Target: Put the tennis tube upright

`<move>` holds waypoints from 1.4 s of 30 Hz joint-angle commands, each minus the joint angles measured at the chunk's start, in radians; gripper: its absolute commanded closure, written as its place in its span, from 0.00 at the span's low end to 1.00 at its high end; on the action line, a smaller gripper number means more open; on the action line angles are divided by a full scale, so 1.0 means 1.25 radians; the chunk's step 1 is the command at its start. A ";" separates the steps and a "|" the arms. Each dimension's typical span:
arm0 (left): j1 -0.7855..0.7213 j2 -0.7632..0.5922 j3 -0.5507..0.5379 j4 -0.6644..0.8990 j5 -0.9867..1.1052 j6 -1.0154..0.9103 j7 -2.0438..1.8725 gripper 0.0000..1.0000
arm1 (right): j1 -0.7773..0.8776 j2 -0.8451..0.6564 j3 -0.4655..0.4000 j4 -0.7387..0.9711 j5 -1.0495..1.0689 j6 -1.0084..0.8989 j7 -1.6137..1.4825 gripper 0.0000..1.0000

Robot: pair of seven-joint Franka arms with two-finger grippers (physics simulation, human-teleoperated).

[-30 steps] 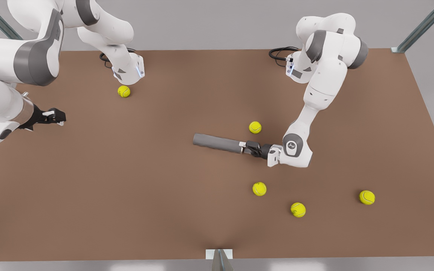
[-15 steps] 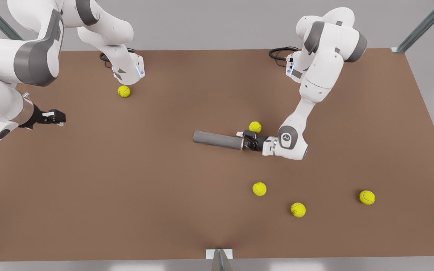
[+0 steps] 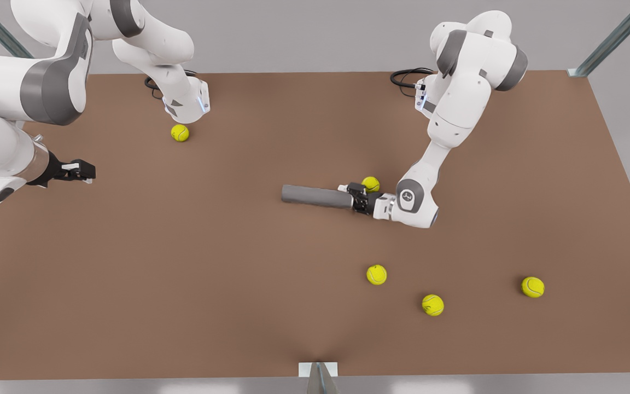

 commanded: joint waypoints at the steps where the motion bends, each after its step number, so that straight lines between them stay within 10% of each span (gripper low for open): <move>1: -0.002 0.000 0.000 -0.001 0.005 0.000 0.031 0.00 | 0.000 -0.001 0.000 0.000 0.000 0.000 0.014 0.00; 11: 0.000 -0.004 0.001 0.000 0.010 -0.021 0.009 0.38 | 0.000 -0.001 0.000 0.001 0.002 0.000 0.013 0.00; 42: -0.003 -0.135 0.012 0.008 0.143 -0.030 -0.212 0.79 | 0.005 -0.001 0.000 0.000 0.002 0.000 0.015 0.00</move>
